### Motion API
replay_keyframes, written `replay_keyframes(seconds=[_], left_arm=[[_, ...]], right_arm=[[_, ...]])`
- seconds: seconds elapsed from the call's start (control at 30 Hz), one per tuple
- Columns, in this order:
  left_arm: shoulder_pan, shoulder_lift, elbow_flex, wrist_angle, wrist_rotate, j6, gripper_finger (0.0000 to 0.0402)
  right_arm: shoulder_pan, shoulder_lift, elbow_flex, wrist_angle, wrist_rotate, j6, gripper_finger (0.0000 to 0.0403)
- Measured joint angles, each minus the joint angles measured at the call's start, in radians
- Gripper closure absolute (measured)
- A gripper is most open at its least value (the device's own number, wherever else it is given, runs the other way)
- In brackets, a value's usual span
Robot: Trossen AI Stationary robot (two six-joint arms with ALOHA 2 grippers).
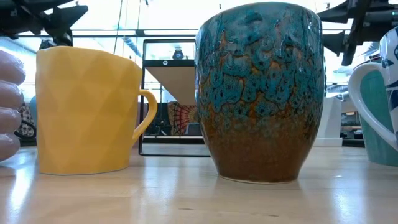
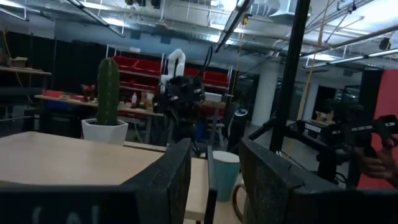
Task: Place coffee mugs
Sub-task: Put the green mug on the shelf
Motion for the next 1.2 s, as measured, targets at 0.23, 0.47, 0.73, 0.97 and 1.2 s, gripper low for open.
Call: replay_keyframes(seconds=[0.23,0.47,0.73,0.97,1.2], left_arm=[[0.0,0.0,0.0,-0.108,0.001,-0.069,0.026],[0.0,0.0,0.0,-0.132,-0.013,-0.045,0.026],[0.0,0.0,0.0,-0.054,-0.072,0.076,0.026],[0.0,0.0,0.0,0.061,-0.084,0.159,0.026],[0.0,0.0,0.0,-0.024,-0.084,0.065,0.026]], right_arm=[[-0.007,0.0,0.0,0.015,-0.001,-0.046,0.0144],[-0.048,0.0,0.0,0.114,0.0,-0.205,0.0149],[-0.075,0.016,0.0,0.015,-0.038,-0.107,0.0165],[-0.095,0.076,0.112,-0.115,-0.061,-0.087,0.0173],[-0.117,0.155,0.216,-0.278,-0.061,-0.131,0.0184]])
